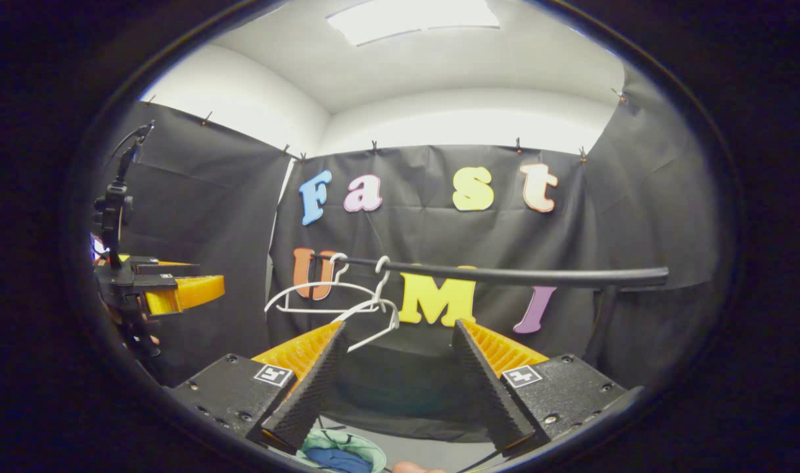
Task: Grasp the clothes on the hanger with both hands and then place them into the laundry hamper below.
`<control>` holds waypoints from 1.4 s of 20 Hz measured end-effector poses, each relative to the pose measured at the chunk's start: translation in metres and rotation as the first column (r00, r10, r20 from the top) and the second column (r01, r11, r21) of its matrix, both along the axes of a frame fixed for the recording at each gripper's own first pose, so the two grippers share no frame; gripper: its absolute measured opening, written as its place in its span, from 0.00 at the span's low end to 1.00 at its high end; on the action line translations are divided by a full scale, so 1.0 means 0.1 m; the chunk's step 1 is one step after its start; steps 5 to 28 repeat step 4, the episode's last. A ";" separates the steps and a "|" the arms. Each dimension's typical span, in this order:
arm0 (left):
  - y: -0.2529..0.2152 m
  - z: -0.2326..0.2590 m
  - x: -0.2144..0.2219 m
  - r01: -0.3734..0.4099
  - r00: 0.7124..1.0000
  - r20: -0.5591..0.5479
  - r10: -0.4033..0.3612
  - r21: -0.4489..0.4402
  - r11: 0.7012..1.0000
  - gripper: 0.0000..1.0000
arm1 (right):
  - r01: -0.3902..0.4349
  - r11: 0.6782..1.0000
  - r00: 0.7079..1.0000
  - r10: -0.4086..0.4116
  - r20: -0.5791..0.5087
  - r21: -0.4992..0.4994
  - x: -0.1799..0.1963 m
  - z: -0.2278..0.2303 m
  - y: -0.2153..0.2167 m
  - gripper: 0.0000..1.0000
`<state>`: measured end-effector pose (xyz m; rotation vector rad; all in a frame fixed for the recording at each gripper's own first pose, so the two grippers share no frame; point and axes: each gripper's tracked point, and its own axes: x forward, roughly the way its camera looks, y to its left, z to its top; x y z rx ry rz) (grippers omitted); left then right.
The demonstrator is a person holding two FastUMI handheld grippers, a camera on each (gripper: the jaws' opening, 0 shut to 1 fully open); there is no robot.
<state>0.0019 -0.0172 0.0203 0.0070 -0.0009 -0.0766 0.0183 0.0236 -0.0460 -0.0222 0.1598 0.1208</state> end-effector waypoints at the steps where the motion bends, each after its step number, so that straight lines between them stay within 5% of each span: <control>1: 0.02 0.01 -0.01 -0.007 1.000 0.009 0.006 0.004 1.000 1.00 | 0.007 1.000 1.000 -0.007 0.010 0.001 0.02 0.01 -0.02 1.00; 28: 0.03 -0.01 -0.04 -0.021 1.000 0.019 0.021 -0.009 1.000 1.00 | 0.023 0.999 0.999 -0.023 0.023 0.026 0.07 0.04 -0.05 1.00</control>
